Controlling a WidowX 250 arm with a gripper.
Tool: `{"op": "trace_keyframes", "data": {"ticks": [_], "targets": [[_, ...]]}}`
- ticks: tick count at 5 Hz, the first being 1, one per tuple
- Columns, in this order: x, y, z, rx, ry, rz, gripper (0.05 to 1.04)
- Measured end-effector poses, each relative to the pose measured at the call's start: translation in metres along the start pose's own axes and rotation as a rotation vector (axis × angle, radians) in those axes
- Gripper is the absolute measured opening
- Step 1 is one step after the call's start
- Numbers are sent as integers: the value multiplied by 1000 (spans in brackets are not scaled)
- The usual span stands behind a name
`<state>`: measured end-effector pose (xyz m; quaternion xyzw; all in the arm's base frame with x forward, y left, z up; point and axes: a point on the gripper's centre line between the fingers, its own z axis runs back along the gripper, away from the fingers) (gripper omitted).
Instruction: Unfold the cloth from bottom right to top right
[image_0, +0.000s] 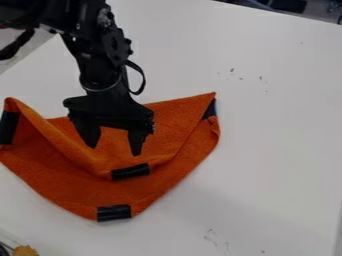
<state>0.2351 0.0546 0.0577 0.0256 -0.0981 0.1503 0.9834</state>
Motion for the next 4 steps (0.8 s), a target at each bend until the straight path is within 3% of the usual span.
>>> {"op": "trace_keyframes", "data": {"ticks": [3, 4], "targets": [[3, 3, -29, -52, 50, 41, 1001], [-14, 7, -37, -61, 74, 102, 1001]]}}
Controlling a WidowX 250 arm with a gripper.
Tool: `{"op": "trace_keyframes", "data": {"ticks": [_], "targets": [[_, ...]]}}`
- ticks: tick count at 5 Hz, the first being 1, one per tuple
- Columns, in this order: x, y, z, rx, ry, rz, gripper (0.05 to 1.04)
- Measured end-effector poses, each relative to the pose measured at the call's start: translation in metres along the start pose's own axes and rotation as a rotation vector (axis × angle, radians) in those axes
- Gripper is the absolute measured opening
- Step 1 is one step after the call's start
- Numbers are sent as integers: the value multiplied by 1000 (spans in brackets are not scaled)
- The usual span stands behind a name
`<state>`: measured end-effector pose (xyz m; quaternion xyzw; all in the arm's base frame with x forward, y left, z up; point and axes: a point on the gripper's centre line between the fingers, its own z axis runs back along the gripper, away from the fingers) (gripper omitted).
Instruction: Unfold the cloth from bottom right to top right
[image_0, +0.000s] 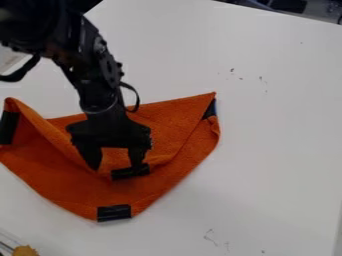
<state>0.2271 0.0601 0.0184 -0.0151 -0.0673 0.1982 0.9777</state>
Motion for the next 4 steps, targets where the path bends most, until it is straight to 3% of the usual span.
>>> {"op": "trace_keyframes", "data": {"ticks": [2, 4], "targets": [[-5, 2, 0, -15, -16, 24, 947], [-5, 1, -2, -22, -30, 21, 393]]}}
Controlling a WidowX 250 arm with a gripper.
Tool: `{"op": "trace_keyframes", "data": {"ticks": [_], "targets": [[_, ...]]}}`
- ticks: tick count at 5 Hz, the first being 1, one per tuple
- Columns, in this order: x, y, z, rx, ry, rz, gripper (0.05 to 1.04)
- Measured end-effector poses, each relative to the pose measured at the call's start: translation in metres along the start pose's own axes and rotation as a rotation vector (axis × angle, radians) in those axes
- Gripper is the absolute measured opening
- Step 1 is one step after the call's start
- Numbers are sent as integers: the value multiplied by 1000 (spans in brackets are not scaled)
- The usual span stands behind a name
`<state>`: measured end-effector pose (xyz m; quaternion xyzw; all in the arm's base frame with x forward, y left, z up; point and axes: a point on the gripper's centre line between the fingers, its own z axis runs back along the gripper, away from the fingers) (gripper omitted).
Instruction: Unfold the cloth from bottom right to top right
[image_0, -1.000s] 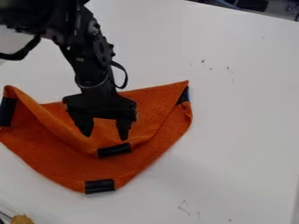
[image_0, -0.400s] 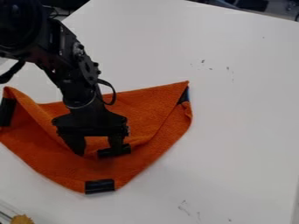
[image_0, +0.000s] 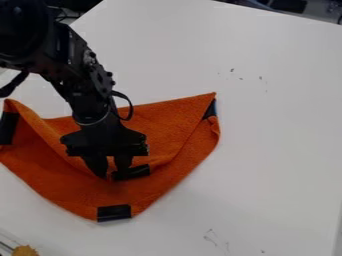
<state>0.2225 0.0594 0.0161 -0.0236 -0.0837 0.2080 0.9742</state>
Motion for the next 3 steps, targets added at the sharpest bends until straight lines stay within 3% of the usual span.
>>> {"op": "trace_keyframes", "data": {"ticks": [1, 2, 3], "targets": [[0, 0, 0, -1, 0, -2, 166], [0, 0, -1, -1, 3, -3, 61], [-1, 0, 0, 3, 6, 4, 51]]}}
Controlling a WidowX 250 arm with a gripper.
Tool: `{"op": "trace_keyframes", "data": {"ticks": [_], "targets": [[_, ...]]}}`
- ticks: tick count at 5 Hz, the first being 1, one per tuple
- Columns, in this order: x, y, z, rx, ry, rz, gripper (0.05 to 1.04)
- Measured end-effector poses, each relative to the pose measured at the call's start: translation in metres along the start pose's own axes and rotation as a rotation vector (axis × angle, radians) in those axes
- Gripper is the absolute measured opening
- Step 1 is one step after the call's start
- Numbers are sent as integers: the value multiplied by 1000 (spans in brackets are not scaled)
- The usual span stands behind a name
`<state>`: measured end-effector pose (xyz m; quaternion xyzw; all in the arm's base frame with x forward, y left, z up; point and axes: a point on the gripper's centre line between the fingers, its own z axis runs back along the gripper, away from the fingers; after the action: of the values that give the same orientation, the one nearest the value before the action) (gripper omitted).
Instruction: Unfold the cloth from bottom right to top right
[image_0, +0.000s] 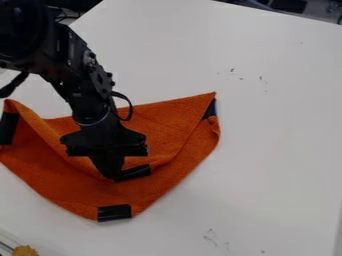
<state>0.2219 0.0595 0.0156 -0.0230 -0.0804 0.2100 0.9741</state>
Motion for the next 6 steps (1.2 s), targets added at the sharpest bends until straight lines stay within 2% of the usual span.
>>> {"op": "trace_keyframes", "data": {"ticks": [1, 3, 4, 5, 6], "targets": [[1, 0, 2, 22, 11, -10, 51], [38, -14, 46, 160, -59, -126, 51], [49, -16, 53, 169, -92, -143, 51], [68, -14, 51, 137, -118, -167, 51], [106, -8, 52, 126, -141, -218, 51]]}}
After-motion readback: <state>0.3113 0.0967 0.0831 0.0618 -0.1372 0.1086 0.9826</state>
